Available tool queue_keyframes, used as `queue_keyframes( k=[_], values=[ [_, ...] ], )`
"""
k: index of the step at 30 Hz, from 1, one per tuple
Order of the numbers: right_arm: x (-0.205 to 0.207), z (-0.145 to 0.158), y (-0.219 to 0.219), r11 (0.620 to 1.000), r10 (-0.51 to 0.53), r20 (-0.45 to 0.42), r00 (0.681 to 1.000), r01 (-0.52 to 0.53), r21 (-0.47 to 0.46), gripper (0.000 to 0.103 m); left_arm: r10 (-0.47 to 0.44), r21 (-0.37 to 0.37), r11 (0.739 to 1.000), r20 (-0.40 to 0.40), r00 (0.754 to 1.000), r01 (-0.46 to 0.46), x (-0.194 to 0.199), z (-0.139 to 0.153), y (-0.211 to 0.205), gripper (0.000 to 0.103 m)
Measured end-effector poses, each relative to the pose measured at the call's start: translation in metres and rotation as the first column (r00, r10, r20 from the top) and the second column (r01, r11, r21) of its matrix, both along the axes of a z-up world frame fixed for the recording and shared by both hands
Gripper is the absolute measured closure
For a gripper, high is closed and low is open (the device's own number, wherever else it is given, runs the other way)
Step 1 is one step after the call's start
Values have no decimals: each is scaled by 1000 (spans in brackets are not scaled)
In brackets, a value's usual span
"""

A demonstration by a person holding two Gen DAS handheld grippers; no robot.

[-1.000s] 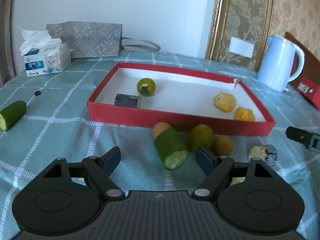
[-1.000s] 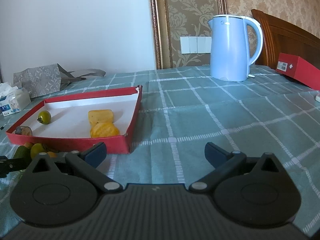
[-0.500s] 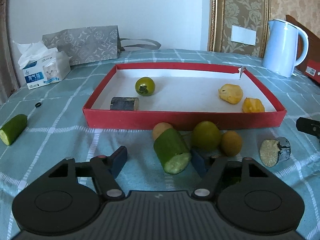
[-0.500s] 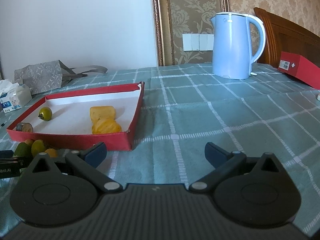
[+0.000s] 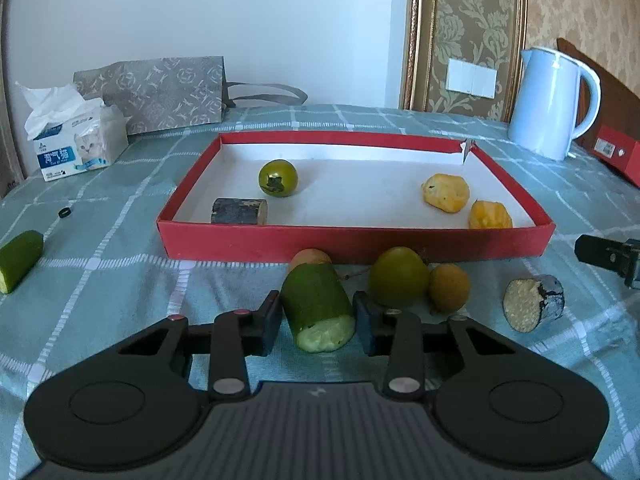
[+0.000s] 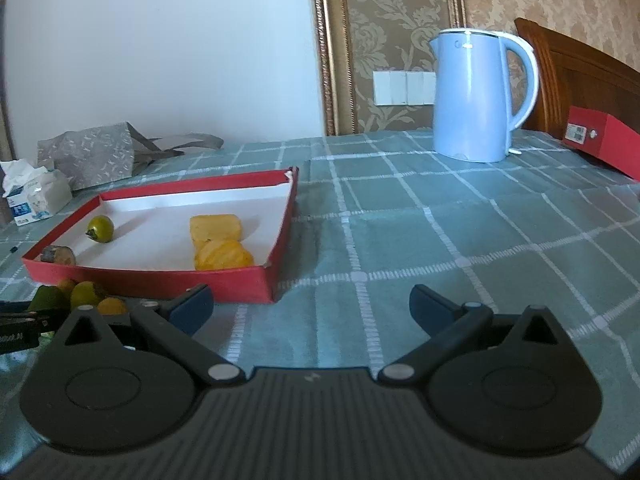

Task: Organize fruits
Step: 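Grasp a dark block with the right gripper while the left gripper lifts the cucumber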

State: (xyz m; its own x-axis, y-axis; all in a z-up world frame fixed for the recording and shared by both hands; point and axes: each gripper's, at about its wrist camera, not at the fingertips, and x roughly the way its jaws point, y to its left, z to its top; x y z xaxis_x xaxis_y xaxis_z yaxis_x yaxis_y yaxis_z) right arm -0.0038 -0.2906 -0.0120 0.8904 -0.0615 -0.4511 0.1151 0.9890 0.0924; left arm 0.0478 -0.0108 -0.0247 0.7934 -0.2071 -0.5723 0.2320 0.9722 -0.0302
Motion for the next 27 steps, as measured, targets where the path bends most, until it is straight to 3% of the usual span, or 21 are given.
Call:
queue_keyframes(
  k=[12, 15, 18, 20, 26, 27],
  values=[
    [-21, 6, 33, 980, 185, 65, 981, -179, -80, 0, 31, -35, 999, 10, 999, -30, -5, 3, 21, 65],
    [-21, 4, 44, 973, 215, 44, 976, -210, -92, 0, 39, -31, 999, 0, 999, -39, -2, 1, 21, 66],
    [-16, 0, 55, 962, 253, 1, 967, -252, -102, 13, 33, 1, 999, 9, 999, -33, -2, 0, 17, 66],
    [-11, -4, 63, 963, 244, -28, 969, -246, -110, 13, 30, 16, 999, 14, 999, -31, -3, -1, 15, 66],
    [-1, -8, 71, 965, 231, -74, 970, -239, -110, 29, 34, 12, 999, 1, 999, -34, -2, -2, 13, 66],
    [2, -9, 72, 966, 228, -86, 970, -236, -108, 38, 34, 18, 999, 3, 999, -34, -2, -3, 13, 66]
  ],
)
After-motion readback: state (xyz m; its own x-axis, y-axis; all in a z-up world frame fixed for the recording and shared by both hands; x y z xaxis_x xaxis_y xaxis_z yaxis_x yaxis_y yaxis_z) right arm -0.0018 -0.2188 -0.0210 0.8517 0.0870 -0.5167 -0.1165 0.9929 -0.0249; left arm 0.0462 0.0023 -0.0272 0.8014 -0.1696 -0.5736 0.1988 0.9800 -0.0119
